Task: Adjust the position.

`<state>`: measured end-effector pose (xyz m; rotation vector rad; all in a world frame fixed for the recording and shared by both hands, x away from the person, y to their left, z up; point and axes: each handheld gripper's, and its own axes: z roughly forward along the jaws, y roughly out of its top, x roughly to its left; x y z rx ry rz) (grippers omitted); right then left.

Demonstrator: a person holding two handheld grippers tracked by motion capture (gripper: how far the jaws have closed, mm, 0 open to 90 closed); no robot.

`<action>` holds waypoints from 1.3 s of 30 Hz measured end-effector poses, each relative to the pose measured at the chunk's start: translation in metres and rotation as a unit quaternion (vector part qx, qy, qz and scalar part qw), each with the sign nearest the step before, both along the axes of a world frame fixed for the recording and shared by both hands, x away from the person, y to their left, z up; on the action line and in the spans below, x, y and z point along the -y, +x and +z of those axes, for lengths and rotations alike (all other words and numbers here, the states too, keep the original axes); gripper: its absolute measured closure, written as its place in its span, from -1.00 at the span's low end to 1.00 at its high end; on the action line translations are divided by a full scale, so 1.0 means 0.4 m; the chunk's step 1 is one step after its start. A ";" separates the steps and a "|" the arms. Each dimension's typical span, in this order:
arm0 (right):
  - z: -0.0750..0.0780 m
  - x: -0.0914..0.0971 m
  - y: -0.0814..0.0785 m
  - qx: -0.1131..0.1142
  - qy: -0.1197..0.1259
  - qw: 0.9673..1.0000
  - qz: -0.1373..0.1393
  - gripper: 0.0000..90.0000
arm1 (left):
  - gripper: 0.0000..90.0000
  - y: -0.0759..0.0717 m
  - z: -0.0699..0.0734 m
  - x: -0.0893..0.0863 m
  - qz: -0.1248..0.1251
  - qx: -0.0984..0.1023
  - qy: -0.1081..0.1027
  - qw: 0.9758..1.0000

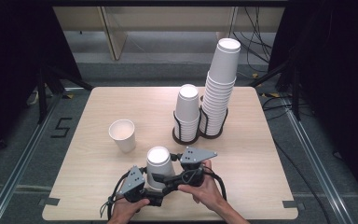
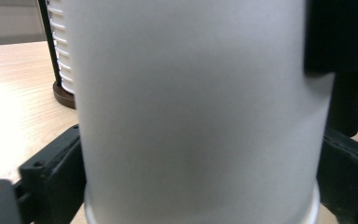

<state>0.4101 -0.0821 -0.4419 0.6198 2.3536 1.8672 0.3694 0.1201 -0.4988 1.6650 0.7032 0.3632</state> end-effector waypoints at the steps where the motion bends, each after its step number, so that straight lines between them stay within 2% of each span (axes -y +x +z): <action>1: -0.001 -0.001 -0.001 -0.009 0.000 1.000 0.002 -0.59 | -0.87 0.001 0.000 0.000 -0.002 0.002 0.007 1.000; 4: 0.000 0.001 -0.001 -0.014 -0.009 1.000 0.003 -0.62 | -0.82 0.002 -0.002 0.003 -0.004 0.007 0.011 1.000; 5: 0.001 0.002 -0.001 -0.015 -0.016 1.000 0.002 -0.63 | -0.81 0.001 0.000 0.000 -0.001 0.005 0.026 1.000; 6: 0.001 0.002 0.004 0.004 -0.017 1.000 0.003 -0.65 | -0.79 0.002 -0.001 0.001 -0.001 0.008 0.027 1.000; 9: 0.008 0.007 0.004 0.000 -0.035 0.999 0.005 -0.66 | -0.77 0.004 0.001 -0.003 0.001 0.015 0.046 0.999; 12: 0.023 0.019 0.001 -0.010 -0.057 0.998 0.005 -0.66 | -0.76 0.007 0.003 -0.005 -0.004 0.026 0.077 0.997; 13: 0.025 0.021 0.002 -0.014 -0.055 0.998 0.009 -0.66 | -0.76 0.007 0.004 -0.007 -0.006 0.027 0.091 0.995; 14: 0.030 0.026 0.002 -0.009 -0.061 0.998 0.002 -0.66 | -0.76 0.007 0.004 -0.007 -0.009 0.030 0.102 0.994; 15: 0.036 0.032 0.001 -0.012 -0.073 0.997 0.003 -0.66 | -0.75 0.008 0.002 -0.005 -0.013 0.033 0.105 0.994; 16: 0.040 0.037 0.003 -0.007 -0.082 0.997 0.011 -0.66 | -0.75 0.006 0.004 -0.005 -0.014 0.033 0.115 0.993; 17: 0.043 0.041 0.004 -0.008 -0.080 0.997 0.020 -0.66 | -0.75 0.006 0.004 -0.003 -0.017 0.031 0.122 0.992; 18: 0.048 0.046 0.005 0.005 -0.087 0.996 0.018 -0.66 | -0.75 0.007 0.003 -0.001 -0.023 0.032 0.127 0.991; 19: 0.052 0.048 0.001 -0.004 -0.093 0.995 0.022 -0.66 | -0.75 0.006 0.004 0.000 -0.025 0.033 0.136 0.990; 20: 0.056 0.052 0.003 0.009 -0.094 0.995 0.020 -0.65 | -0.75 0.006 0.004 0.003 -0.028 0.033 0.141 0.989; 22: 0.062 0.056 0.003 0.001 -0.098 0.995 0.028 -0.66 | -0.75 0.005 0.006 0.005 -0.038 0.035 0.163 0.985; 24: 0.068 0.059 0.000 -0.003 -0.113 0.993 0.034 -0.66 | -0.75 0.004 0.006 0.008 -0.050 0.042 0.182 0.981; 25: 0.069 0.059 0.000 0.001 -0.116 0.992 0.040 -0.66 | -0.75 0.003 0.007 0.008 -0.053 0.042 0.189 0.980; 26: 0.070 0.060 -0.002 -0.003 -0.120 0.992 0.041 -0.66 | -0.75 0.000 0.006 0.010 -0.054 0.040 0.190 0.979; 27: 0.070 0.060 -0.001 -0.001 -0.120 0.992 0.042 -0.65 | -0.75 0.000 0.007 0.010 -0.059 0.043 0.199 0.977; 28: 0.067 0.058 0.001 0.000 -0.119 0.992 0.040 -0.65 | -0.74 -0.002 0.006 0.013 -0.064 0.043 0.201 0.977; 29: 0.066 0.059 0.001 -0.003 -0.126 0.991 0.043 -0.65 | -0.74 -0.002 0.007 0.014 -0.069 0.046 0.210 0.974; 30: 0.063 0.058 0.001 -0.009 -0.130 0.990 0.047 -0.64 | -0.74 -0.005 0.007 0.017 -0.072 0.043 0.209 0.974; 31: 0.061 0.057 0.002 -0.012 -0.131 0.990 0.048 -0.63 | -0.74 -0.004 0.007 0.018 -0.079 0.046 0.213 0.973; 33: 0.056 0.056 0.003 -0.020 -0.122 0.991 0.053 -0.50 | -0.75 -0.005 0.005 0.019 -0.079 0.046 0.214 0.973; 34: 0.057 0.058 0.003 -0.021 -0.124 0.990 0.056 -0.49 | -0.75 -0.004 0.005 0.018 -0.077 0.046 0.211 0.973; 35: 0.058 0.059 0.004 -0.026 -0.122 0.991 0.054 -0.48 | -0.78 -0.003 0.005 0.016 -0.076 0.046 0.205 0.975; 36: 0.061 0.062 0.007 -0.023 -0.119 0.991 0.052 -0.47 | -0.81 -0.004 0.004 0.016 -0.075 0.048 0.196 0.977; 37: 0.062 0.062 0.006 -0.034 -0.111 0.992 0.052 -0.46 | -0.83 -0.002 0.004 0.014 -0.076 0.050 0.186 0.978; 39: 0.070 0.069 0.007 -0.042 -0.099 0.993 0.046 -0.44 | -0.88 -0.002 0.007 0.009 -0.071 0.062 0.175 0.980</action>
